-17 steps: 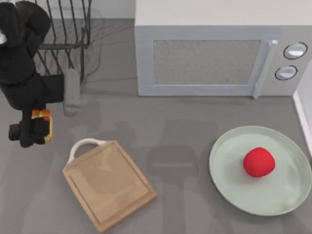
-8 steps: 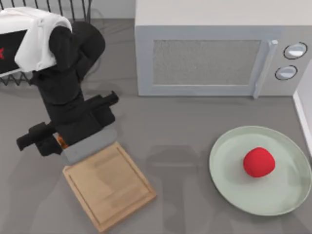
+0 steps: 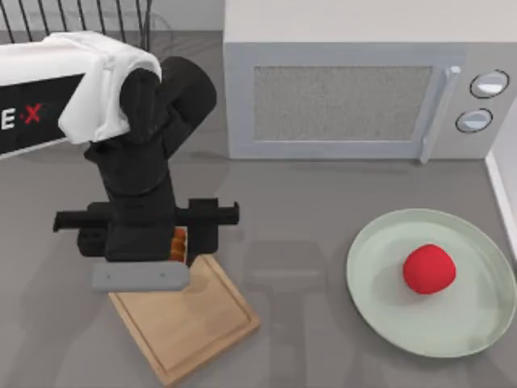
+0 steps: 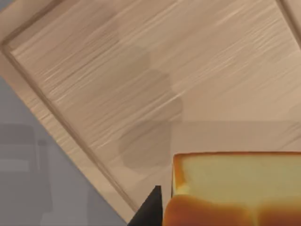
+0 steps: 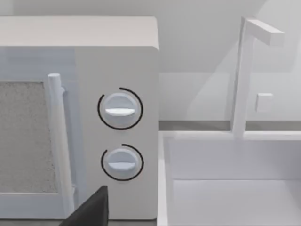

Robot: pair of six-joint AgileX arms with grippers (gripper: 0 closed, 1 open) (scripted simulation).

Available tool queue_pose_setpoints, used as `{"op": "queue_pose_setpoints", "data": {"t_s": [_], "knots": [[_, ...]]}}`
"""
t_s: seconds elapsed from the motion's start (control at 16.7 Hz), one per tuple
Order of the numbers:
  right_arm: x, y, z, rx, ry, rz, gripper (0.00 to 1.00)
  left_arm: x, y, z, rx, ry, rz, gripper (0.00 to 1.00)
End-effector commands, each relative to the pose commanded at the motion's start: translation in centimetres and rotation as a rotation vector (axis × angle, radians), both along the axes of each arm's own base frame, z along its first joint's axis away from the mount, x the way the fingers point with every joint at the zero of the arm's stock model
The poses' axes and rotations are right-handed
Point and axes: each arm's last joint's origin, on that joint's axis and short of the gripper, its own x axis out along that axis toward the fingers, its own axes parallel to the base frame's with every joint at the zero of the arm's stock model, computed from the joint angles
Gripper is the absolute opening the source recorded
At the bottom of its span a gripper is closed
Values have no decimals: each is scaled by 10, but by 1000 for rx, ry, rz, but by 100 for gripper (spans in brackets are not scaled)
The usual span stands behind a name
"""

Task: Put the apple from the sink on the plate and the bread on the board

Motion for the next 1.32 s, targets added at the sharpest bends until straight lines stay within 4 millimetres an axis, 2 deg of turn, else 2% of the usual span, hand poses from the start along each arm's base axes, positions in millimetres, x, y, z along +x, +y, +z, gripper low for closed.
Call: {"op": "queue_pose_setpoints", "data": {"t_s": [0.48,1.32], "knots": [[0,0,0,0,0,0,100,1,0,-2,0,2,-17,0],[0,0,0,0,0,0,100,1,-3,-33,-15,-23,-23,0]]}}
